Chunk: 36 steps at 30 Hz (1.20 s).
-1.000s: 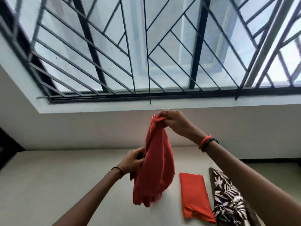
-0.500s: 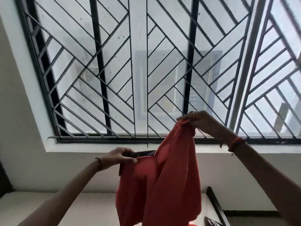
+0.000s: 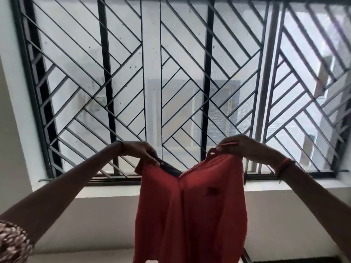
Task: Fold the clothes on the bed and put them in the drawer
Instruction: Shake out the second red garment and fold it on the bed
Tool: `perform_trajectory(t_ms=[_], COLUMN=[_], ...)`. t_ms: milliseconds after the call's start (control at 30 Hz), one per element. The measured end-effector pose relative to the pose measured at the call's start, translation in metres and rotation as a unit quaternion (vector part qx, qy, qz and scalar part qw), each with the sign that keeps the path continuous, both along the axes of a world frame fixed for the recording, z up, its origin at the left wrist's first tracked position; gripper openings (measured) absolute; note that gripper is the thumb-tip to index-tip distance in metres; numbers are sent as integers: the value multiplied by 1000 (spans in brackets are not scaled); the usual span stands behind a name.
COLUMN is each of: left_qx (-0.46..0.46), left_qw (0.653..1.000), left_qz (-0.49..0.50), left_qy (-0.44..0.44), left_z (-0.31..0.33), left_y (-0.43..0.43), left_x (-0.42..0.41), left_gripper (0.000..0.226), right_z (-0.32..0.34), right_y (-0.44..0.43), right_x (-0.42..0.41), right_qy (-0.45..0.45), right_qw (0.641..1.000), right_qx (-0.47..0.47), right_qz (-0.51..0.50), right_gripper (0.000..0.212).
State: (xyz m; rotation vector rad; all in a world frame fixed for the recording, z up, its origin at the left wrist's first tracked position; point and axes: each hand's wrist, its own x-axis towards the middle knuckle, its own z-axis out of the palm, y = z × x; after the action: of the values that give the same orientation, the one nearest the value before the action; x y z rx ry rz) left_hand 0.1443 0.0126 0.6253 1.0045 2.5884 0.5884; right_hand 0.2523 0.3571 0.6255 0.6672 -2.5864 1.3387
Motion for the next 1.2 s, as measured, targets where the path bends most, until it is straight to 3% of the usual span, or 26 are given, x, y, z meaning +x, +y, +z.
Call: perform_trajectory(t_ms=[133, 300, 500, 700, 833, 933, 1200], left_qx=[38, 160, 216, 274, 256, 208, 70], left_qw=[999, 987, 975, 954, 943, 950, 978], left_qz=[-5, -18, -47, -23, -47, -94, -96], left_qy=[13, -13, -29, -118, -206, -213, -171], left_z=[5, 7, 8, 10, 20, 27, 40], left_y=[12, 24, 50, 78, 88, 86, 65], left_x=[-7, -5, -1, -2, 0, 0, -2], left_gripper=[48, 22, 19, 32, 51, 59, 34], right_z=[-4, -13, -22, -18, -9, -6, -10], right_y=[-1, -4, -17, -32, -36, -30, -10], right_x=[6, 6, 0, -2, 3, 2, -2], right_qy=[4, 27, 107, 216, 231, 241, 289], right_qw=[999, 992, 965, 948, 958, 953, 924], right_qx=[2, -105, -215, -176, -125, -126, -125], right_qz=[-33, -62, -103, -154, -113, -136, -217], right_gripper=[25, 10, 22, 29, 25, 22, 15])
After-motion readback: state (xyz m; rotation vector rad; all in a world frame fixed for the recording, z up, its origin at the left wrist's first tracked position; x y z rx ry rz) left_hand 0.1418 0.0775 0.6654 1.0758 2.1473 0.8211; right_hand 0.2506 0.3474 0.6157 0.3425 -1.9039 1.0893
